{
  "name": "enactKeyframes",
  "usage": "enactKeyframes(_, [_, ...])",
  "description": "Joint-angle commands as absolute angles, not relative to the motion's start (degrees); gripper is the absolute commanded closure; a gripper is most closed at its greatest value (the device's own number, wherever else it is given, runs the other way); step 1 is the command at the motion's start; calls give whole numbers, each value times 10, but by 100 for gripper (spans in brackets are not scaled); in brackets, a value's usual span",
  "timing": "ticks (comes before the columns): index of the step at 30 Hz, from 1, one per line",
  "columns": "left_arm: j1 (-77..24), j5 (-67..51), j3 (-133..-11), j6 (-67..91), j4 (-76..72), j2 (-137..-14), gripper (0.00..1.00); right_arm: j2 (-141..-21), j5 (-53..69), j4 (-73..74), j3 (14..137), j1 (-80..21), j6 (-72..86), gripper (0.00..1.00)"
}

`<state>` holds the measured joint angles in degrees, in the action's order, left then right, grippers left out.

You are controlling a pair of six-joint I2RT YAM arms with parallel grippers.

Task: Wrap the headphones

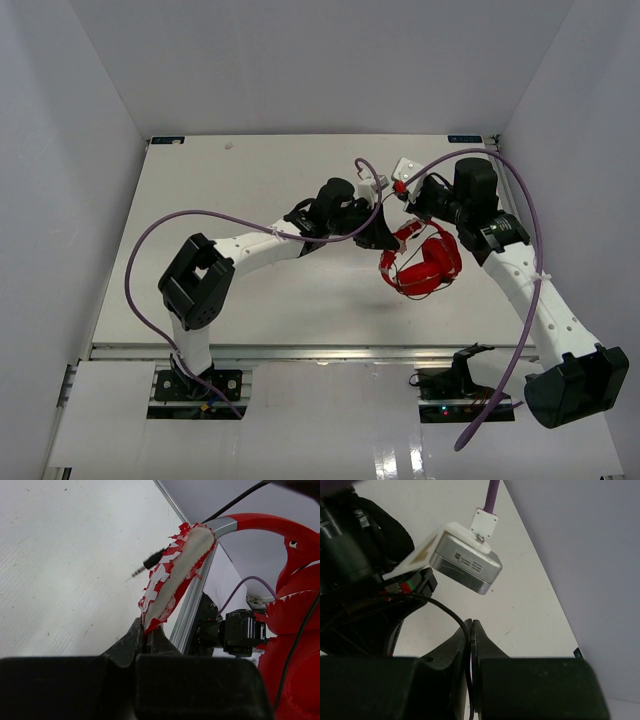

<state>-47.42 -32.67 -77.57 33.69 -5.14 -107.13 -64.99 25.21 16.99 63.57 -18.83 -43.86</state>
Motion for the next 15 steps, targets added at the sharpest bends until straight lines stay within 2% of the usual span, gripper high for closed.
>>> enactKeyframes(1, [-478, -353, -808, 345, -63, -1067, 100, -644, 258, 170, 634, -199, -462, 92])
enactKeyframes(4, [-479, -353, -812, 345, -63, -1069, 100, -643, 245, 163, 626, -201, -459, 92])
enactKeyframes(10, [-481, -330, -774, 340, -66, -1031, 100, -635, 111, 105, 603, -196, -426, 92])
enactKeyframes(15, [-480, -296, -715, 331, -70, -973, 100, -627, 97, 87, 599, -169, -398, 92])
